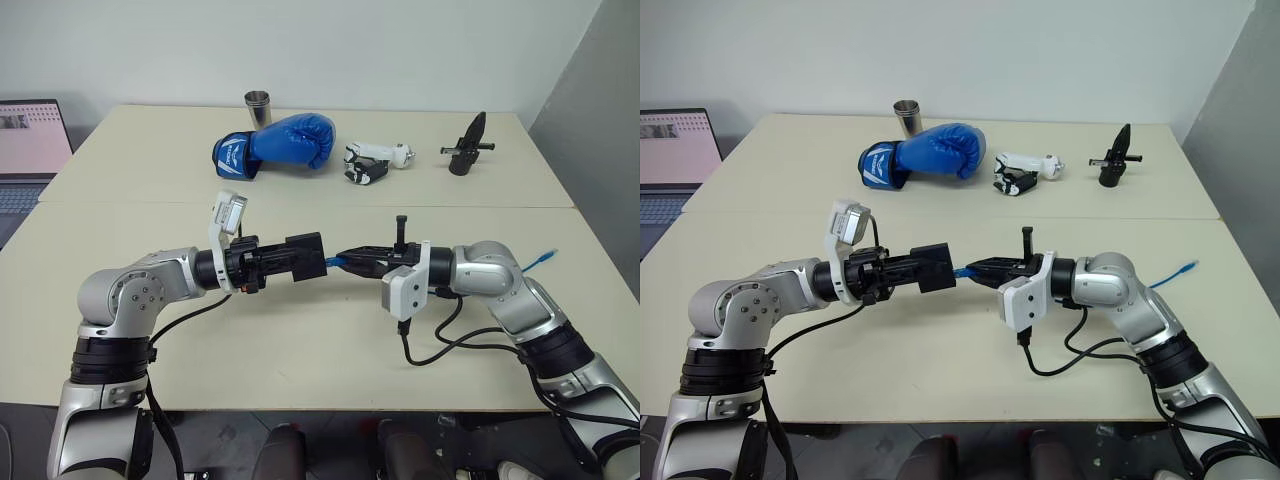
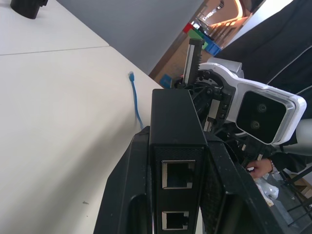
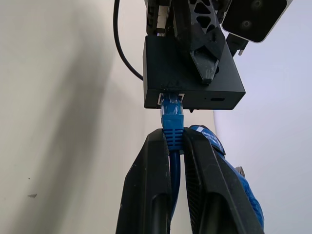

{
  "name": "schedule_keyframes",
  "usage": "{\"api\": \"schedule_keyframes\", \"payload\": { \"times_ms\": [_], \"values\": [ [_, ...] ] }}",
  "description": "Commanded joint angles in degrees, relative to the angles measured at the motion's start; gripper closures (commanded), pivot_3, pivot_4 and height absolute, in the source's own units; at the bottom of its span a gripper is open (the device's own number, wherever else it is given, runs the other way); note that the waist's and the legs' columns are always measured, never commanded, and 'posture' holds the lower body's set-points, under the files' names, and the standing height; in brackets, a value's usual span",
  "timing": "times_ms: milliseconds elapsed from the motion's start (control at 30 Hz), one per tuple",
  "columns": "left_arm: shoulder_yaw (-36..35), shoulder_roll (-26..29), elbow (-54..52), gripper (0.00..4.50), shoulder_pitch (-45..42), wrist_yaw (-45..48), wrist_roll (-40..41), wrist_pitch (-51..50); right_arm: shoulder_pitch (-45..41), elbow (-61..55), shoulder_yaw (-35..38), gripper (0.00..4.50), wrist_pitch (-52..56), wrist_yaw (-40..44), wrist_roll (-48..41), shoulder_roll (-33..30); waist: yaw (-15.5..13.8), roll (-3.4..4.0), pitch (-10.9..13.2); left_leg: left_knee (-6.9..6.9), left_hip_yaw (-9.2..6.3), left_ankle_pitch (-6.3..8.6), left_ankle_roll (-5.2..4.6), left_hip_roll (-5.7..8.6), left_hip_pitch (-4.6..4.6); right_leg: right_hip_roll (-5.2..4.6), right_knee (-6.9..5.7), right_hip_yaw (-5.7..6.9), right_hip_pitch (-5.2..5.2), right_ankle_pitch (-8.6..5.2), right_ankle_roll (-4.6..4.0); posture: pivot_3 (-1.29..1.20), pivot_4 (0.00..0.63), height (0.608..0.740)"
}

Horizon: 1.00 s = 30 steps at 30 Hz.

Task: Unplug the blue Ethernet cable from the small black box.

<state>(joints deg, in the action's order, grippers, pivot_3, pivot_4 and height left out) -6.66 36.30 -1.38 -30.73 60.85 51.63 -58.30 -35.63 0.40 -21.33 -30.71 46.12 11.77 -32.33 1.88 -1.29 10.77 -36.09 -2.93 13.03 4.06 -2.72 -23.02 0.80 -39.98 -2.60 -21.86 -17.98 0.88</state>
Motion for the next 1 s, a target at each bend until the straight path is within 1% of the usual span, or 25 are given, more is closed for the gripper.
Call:
{"api": "schedule_keyframes", "payload": {
  "times_ms": [33, 67, 100, 133, 167, 267, 300, 367, 433, 533, 600, 667, 800, 1000],
  "values": [
    [-0.7, 0.4, 0.5, 3.69, -1.3, 1.0, 0.5, 0.2, -0.9, -1.9, 1.5, 4.04, -0.3, 0.6, -2.5, 0.1, 0.0, 0.00, 0.0, 0.00, 0.00, 0.00, 0.00, 0.00, 0.00, 0.00, 0.00, 0.00, 0.00, 0.00, 0.00, 0.00, 0.150, 0.740],
    [-0.3, 0.6, 0.6, 3.69, -1.4, 1.5, 0.2, 0.4, -0.6, -2.5, 1.4, 3.68, 0.5, 1.4, -3.4, -0.2, 0.0, 0.00, 0.0, 0.00, 0.00, 0.00, 0.00, 0.00, 0.00, 0.00, 0.00, 0.00, 0.00, 0.00, 0.00, 0.00, 0.150, 0.740],
    [0.0, 0.8, 0.6, 3.69, -1.5, 2.1, 0.1, 0.3, -0.4, -3.1, 1.4, 3.55, 1.2, 2.1, -3.8, -0.6, 0.0, 0.00, 0.0, 0.00, 0.00, 0.00, 0.00, 0.00, 0.00, 0.00, 0.00, 0.00, 0.00, 0.00, 0.00, 0.00, 0.150, 0.740],
    [0.3, 1.0, 0.7, 3.69, -1.6, 2.5, 0.0, 0.4, -0.2, -3.5, 1.3, 3.20, 1.7, 2.6, -3.8, -1.0, 0.0, 0.00, 0.0, 0.00, 0.00, 0.00, 0.00, 0.00, 0.00, 0.00, 0.00, 0.00, 0.00, 0.00, 0.00, 0.00, 0.150, 0.740],
    [0.5, 1.0, 0.8, 3.69, -1.8, 2.8, -0.1, 0.5, 0.0, -3.9, 1.5, 3.08, 1.8, 3.0, -4.0, -1.4, 0.0, 0.00, 0.0, 0.00, 0.00, 0.00, 0.00, 0.00, 0.00, 0.00, 0.00, 0.00, 0.00, 0.00, 0.00, 0.00, 0.150, 0.740],
    [1.6, 1.4, 1.8, 3.69, -2.5, 4.2, -1.2, 1.3, 1.1, -6.3, 2.0, 2.32, 3.6, 5.1, -6.3, -3.1, -0.1, 0.00, 0.0, 0.00, -0.01, 0.00, 0.00, 0.00, 0.00, 0.00, 0.00, 0.01, 0.01, 0.00, 0.00, 0.00, 0.150, 0.740],
    [2.2, 1.7, 2.1, 3.69, -2.8, 5.0, -1.8, 1.7, 1.6, -8.0, 2.5, 2.07, 5.3, 6.0, -8.5, -3.6, -0.1, 0.00, 0.0, 0.00, -0.01, 0.00, 0.00, 0.01, 0.00, 0.00, 0.01, 0.01, 0.02, 0.00, 0.00, 0.00, 0.150, 0.740],
    [3.8, 2.5, 2.8, 3.69, -3.3, 7.2, -3.5, 3.0, 2.6, -11.6, 3.2, 2.04, 9.8, 8.0, -12.7, -4.7, -0.1, 0.00, 0.0, 0.00, -0.01, 0.00, 0.00, 0.01, 0.00, 0.00, 0.01, 0.02, 0.02, 0.00, 0.00, 0.00, 0.150, 0.740],
    [4.9, 3.0, 3.6, 3.69, -3.9, 9.2, -4.8, 4.3, 3.8, -15.5, 4.2, 2.04, 17.6, 8.9, -17.7, -4.9, 0.0, 0.00, 0.0, 0.00, -0.02, 0.00, 0.00, 0.01, 0.00, 0.00, 0.00, 0.02, 0.02, 0.00, 0.00, 0.00, 0.150, 0.740],
    [6.5, 3.8, 4.6, 3.69, -4.8, 12.8, -6.7, 7.1, 5.0, -21.9, 6.2, 2.04, 39.4, 6.3, -30.1, -3.5, -0.1, 0.00, 0.0, 0.00, -0.04, 0.00, 0.00, 0.00, 0.02, 0.00, -0.01, 0.03, 0.04, 0.00, 0.00, 0.00, 0.150, 0.740],
    [7.4, 4.3, 5.2, 3.69, -5.4, 15.1, -7.8, 8.4, 5.0, -24.1, 7.4, 2.04, 52.4, 4.7, -38.2, -2.6, 0.0, 0.00, 0.0, 0.00, -0.06, 0.00, 0.00, -0.01, 0.02, 0.00, -0.02, 0.04, 0.05, 0.00, -0.01, 0.00, 0.150, 0.740],
    [7.8, 4.6, 5.8, 3.69, -6.0, 16.9, -8.5, 9.3, 4.9, -24.6, 8.6, 2.04, 61.0, 3.6, -43.6, -1.6, -0.1, 0.00, 0.0, -0.01, -0.08, 0.00, 0.00, -0.01, 0.02, 0.00, -0.02, 0.05, 0.05, 0.00, -0.01, 0.00, 0.150, 0.740],
    [8.0, 4.6, 6.2, 3.69, -7.2, 18.4, -8.7, 9.4, 5.0, -23.6, 10.7, 2.04, 71.3, 1.3, -50.4, 0.8, -0.1, 0.00, 0.0, -0.01, -0.06, 0.01, -0.02, 0.01, 0.00, 0.00, 0.00, 0.05, 0.04, -0.01, -0.01, 0.00, 0.150, 0.740],
    [7.5, 4.5, 5.9, 3.69, -7.4, 19.0, -8.4, 8.7, 4.9, -22.8, 12.5, 2.04, 77.9, -1.5, -54.6, 4.3, 0.0, 0.00, 0.0, 0.01, -0.03, 0.01, -0.03, 0.01, -0.02, 0.02, 0.02, 0.04, 0.00, -0.02, 0.01, 0.00, 0.150, 0.740]
  ]
}}
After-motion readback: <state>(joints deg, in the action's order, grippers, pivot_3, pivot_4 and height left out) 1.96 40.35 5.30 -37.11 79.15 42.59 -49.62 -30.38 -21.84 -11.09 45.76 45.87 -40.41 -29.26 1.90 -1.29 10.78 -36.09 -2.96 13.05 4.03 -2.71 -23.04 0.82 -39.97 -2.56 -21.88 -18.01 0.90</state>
